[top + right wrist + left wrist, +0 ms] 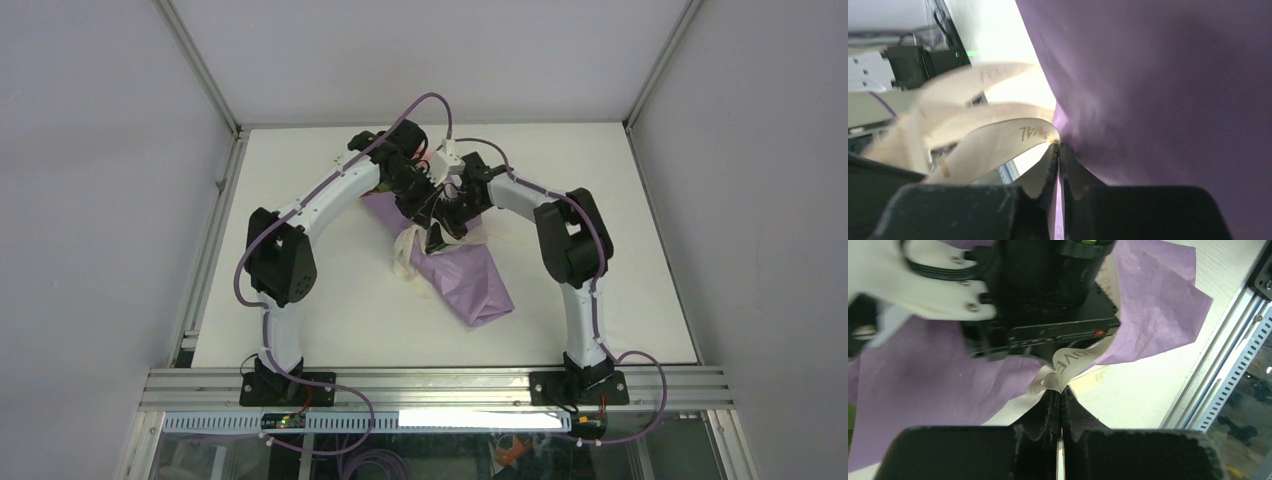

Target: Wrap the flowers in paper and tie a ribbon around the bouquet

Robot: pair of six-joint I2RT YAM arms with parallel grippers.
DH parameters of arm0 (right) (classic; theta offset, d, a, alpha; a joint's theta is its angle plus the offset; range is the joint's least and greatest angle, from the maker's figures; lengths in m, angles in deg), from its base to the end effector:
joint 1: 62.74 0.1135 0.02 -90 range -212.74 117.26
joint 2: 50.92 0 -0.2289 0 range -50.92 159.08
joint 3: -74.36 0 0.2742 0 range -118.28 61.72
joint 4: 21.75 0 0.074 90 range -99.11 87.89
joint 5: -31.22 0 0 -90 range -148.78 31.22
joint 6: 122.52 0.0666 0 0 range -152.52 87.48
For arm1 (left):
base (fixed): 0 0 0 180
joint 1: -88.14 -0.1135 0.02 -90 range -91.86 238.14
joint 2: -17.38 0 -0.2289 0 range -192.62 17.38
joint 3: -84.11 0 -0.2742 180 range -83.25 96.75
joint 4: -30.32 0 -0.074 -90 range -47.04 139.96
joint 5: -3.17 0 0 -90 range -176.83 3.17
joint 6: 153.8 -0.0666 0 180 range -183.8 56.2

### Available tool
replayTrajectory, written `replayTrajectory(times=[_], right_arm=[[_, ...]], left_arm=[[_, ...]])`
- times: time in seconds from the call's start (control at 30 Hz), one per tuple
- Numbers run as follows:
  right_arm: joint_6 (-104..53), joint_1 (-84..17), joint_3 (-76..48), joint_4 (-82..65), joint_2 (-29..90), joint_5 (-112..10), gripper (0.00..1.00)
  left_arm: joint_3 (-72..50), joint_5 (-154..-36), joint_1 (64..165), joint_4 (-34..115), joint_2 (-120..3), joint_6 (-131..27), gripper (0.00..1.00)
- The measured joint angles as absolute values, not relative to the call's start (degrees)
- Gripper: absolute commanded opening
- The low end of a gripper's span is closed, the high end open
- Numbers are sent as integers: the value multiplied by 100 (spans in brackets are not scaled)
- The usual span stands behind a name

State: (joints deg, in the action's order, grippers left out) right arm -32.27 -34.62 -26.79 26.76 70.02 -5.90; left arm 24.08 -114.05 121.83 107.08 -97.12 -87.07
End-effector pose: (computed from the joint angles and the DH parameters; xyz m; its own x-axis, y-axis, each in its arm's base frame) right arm 0.3612 0.2532 0.1109 -0.8218 -0.4362 -0.3665 -0.5409 0.3952 0.7425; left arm 0.3414 -0.2642 0.2217 -0.4809 0.7428 -0.4658 0.8766 0.3974 -0.2713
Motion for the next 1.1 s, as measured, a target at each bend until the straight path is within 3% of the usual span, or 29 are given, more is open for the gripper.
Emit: replayTrajectory(times=[0.17,0.6,0.8,0.93,1.1], right_arm=[[-3812,-3501,-2675,3852,7107,-419,33],[-3060,-4797,-2572,4014,6049,-1803,41],[-2750,-4863,-2673,3970,5850,-2695,36],[-2346,-4384,-1377,2801,4583,-3206,35],[-1616,-2620,1130,43,2098,-3991,38]], left_arm=[[2410,-11403,12144,10697,-9712,-8665,0],[2408,-11392,12142,10678,-9712,-8626,0],[2408,-11388,12142,10675,-9712,-8595,0],[2408,-11366,12142,10671,-9712,-8558,0],[2408,-11324,12142,10643,-9712,-8541,0]])
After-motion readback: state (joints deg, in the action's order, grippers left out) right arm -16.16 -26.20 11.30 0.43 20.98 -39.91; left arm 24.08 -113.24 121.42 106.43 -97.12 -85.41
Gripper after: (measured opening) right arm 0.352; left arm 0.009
